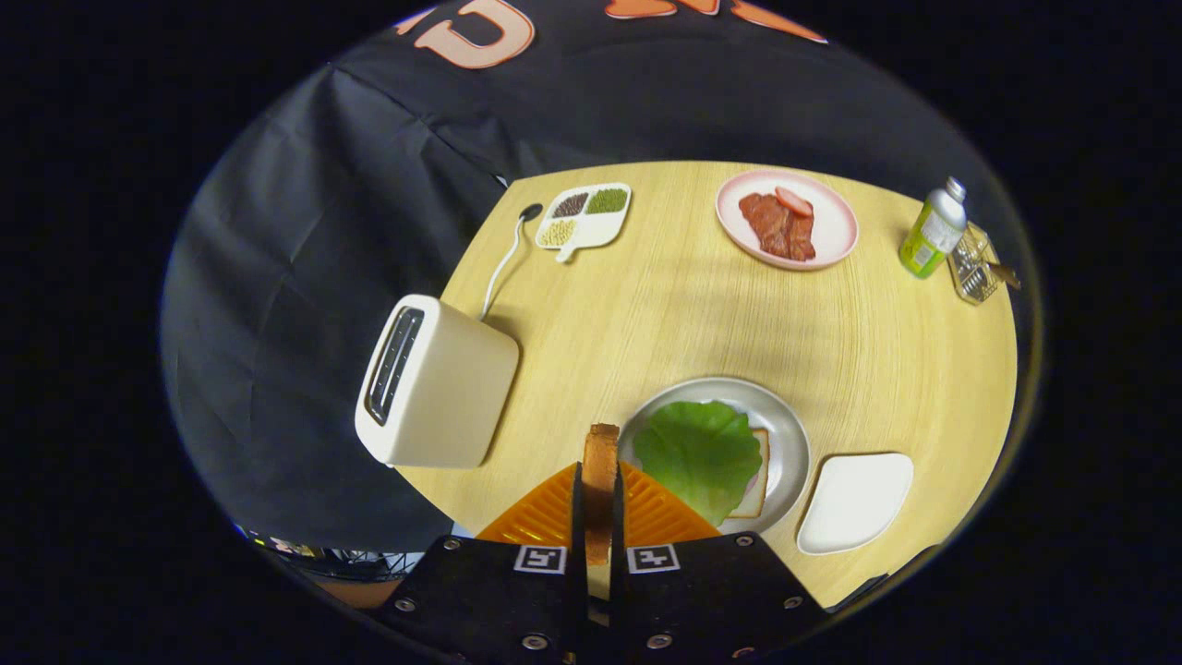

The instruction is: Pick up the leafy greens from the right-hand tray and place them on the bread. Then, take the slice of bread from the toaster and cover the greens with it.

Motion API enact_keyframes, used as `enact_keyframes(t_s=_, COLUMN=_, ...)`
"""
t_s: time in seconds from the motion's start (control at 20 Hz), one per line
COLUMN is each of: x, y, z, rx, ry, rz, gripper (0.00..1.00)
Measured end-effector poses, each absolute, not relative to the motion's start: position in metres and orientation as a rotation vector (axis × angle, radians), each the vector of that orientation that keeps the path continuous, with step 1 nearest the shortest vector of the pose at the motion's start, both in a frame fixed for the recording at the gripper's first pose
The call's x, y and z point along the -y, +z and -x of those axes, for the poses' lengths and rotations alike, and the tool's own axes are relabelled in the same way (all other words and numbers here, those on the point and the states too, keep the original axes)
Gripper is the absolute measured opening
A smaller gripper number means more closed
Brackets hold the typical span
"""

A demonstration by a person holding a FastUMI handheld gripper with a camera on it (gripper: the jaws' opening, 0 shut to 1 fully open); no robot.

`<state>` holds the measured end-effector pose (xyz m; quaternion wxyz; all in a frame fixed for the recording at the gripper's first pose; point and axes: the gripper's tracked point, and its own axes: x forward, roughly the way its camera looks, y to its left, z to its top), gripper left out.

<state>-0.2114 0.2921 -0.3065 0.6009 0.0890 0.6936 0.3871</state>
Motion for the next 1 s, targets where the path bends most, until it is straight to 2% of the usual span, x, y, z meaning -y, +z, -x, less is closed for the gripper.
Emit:
enact_keyframes(t_s=0.6, x=-0.242, y=-0.388, z=0.203, rx=-1.543, ry=0.832, rz=-0.248, gripper=0.1)
enact_keyframes(t_s=1.0, x=-0.221, y=-0.427, z=0.195, rx=-1.521, ry=0.771, rz=-0.214, gripper=0.17)
